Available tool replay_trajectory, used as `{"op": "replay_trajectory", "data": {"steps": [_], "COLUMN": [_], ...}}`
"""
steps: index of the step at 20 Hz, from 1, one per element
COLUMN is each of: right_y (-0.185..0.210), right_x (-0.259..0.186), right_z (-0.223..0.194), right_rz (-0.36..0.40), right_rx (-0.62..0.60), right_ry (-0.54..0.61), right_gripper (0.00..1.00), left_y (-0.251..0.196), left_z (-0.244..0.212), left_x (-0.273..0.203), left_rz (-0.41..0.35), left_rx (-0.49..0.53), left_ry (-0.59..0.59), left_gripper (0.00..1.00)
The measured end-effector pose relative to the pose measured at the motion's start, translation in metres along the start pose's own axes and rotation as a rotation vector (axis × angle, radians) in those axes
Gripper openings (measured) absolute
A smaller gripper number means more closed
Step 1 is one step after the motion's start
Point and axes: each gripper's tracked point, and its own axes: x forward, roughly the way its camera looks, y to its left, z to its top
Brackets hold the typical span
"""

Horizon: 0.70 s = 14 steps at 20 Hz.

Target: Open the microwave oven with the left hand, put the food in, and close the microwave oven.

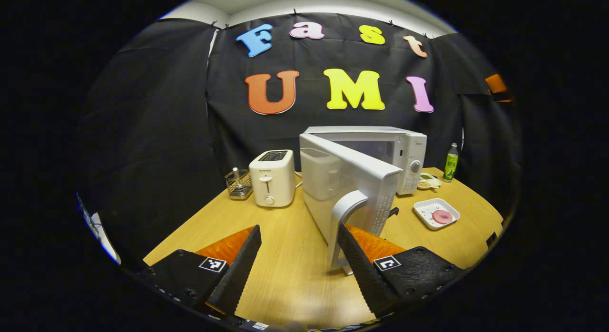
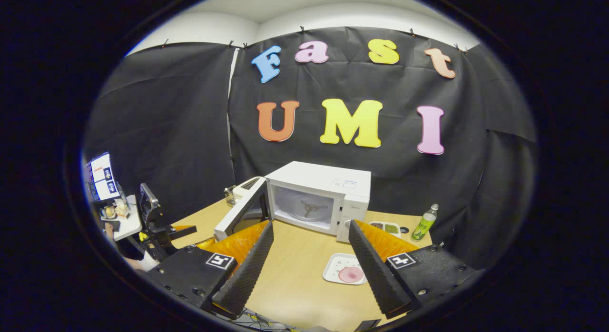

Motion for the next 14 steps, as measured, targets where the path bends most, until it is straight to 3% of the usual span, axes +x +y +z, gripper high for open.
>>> {"op": "replay_trajectory", "data": {"steps": [2,3,4,6,9,10,11,12,14], "right_y": [0.003,0.005,0.003,-0.003,-0.022,-0.030,-0.038,-0.048,-0.070], "right_x": [0.002,0.003,0.005,0.010,0.024,0.029,0.034,0.041,0.055], "right_z": [-0.001,0.000,-0.002,-0.008,-0.028,-0.034,-0.042,-0.053,-0.077], "right_rz": [0.009,0.015,0.018,0.017,0.002,-0.009,-0.016,-0.023,-0.043], "right_rx": [0.009,0.020,0.031,0.057,0.063,0.055,0.047,0.044,0.057], "right_ry": [-0.004,-0.010,-0.013,-0.012,0.021,0.032,0.047,0.063,0.107], "right_gripper": [0.93,1.00,0.93,0.93,0.93,1.00,1.00,0.93,0.93], "left_y": [0.030,0.041,0.050,0.059,0.051,0.043,0.032,0.020,0.000], "left_z": [0.000,0.001,0.001,0.003,0.013,0.018,0.025,0.030,0.045], "left_x": [-0.003,-0.005,-0.007,-0.016,-0.030,-0.034,-0.037,-0.040,-0.046], "left_rz": [0.060,0.084,0.099,0.118,0.102,0.088,0.066,0.047,0.016], "left_rx": [-0.037,-0.051,-0.056,-0.040,-0.026,-0.039,-0.052,-0.056,-0.048], "left_ry": [0.003,0.005,0.008,0.001,-0.009,-0.013,-0.020,-0.027,-0.046], "left_gripper": [0.96,0.97,0.97,0.96,0.96,0.95,0.95,0.95,0.95]}}
